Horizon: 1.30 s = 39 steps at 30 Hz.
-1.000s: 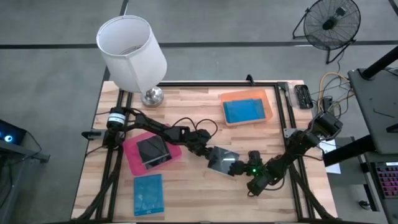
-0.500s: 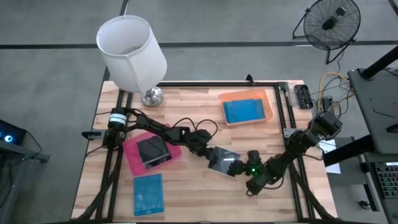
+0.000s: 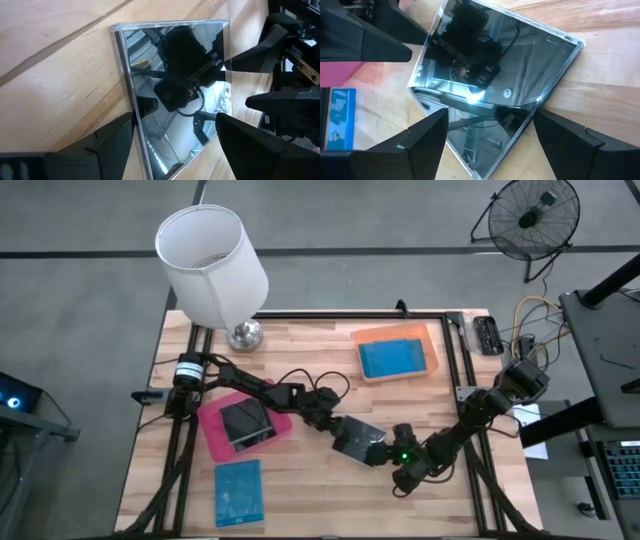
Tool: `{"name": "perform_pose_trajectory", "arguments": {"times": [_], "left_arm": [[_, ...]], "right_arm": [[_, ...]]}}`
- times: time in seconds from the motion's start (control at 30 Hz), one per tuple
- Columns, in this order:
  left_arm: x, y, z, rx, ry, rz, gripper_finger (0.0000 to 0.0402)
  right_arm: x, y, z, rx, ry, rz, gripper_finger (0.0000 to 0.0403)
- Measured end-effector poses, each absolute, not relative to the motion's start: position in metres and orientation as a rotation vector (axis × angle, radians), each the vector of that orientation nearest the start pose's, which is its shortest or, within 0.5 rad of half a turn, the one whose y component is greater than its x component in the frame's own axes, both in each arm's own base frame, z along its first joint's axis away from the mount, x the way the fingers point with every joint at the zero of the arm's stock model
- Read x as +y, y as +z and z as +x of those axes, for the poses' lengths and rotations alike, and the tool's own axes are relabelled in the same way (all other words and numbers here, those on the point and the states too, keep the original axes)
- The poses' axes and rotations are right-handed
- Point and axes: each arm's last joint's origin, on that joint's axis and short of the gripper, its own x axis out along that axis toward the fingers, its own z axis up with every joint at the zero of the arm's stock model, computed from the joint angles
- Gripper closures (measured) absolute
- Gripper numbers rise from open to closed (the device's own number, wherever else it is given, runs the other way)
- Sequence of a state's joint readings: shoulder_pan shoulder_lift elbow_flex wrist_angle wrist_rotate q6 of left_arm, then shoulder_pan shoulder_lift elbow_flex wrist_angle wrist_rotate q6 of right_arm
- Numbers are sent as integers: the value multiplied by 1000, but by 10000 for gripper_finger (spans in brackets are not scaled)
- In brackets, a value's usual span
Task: Pick & place jewel cases by type
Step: Put the black CD case into the pink bin
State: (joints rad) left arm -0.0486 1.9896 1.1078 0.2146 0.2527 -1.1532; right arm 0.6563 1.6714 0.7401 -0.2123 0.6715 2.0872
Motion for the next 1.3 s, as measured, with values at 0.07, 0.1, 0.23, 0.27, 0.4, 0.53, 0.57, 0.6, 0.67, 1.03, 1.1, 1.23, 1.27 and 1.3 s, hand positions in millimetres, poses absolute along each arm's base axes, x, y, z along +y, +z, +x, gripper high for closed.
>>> {"name": "perform_pose_trajectory", "arguments": {"times": [0.07,0.1,0.23,0.27,0.4,0.53,0.57,0.6,0.67,1.03,1.1,1.23,1.27,1.3], "left_arm": [[-27,134,404,762,128,-1166,136],[-27,134,404,762,128,-1166,136],[-27,134,404,762,127,-1165,136],[-27,134,404,763,127,-1165,136],[-27,135,403,765,124,-1165,136],[-27,134,403,771,128,-1165,136],[-27,134,403,773,129,-1164,136],[-26,134,402,775,131,-1164,136],[-26,134,402,776,131,-1163,136],[-27,134,402,783,132,-1162,136],[-27,134,402,783,132,-1162,136],[-27,134,402,785,132,-1163,136],[-27,134,402,785,133,-1165,136],[-27,134,402,785,132,-1166,136]], "right_arm": [[156,124,232,456,-823,1239,117],[156,124,232,451,-823,1239,117],[156,125,233,424,-825,1236,117],[155,125,233,415,-826,1236,117],[156,129,234,386,-818,1235,117],[157,136,237,345,-802,1226,117],[157,138,237,338,-799,1226,117],[158,139,238,334,-799,1224,117],[158,141,239,334,-804,1216,117],[158,156,241,275,-815,1159,117],[158,160,242,243,-816,1148,117],[156,166,245,162,-820,1123,117],[156,168,245,150,-820,1118,117],[155,169,246,148,-821,1116,117]]}}
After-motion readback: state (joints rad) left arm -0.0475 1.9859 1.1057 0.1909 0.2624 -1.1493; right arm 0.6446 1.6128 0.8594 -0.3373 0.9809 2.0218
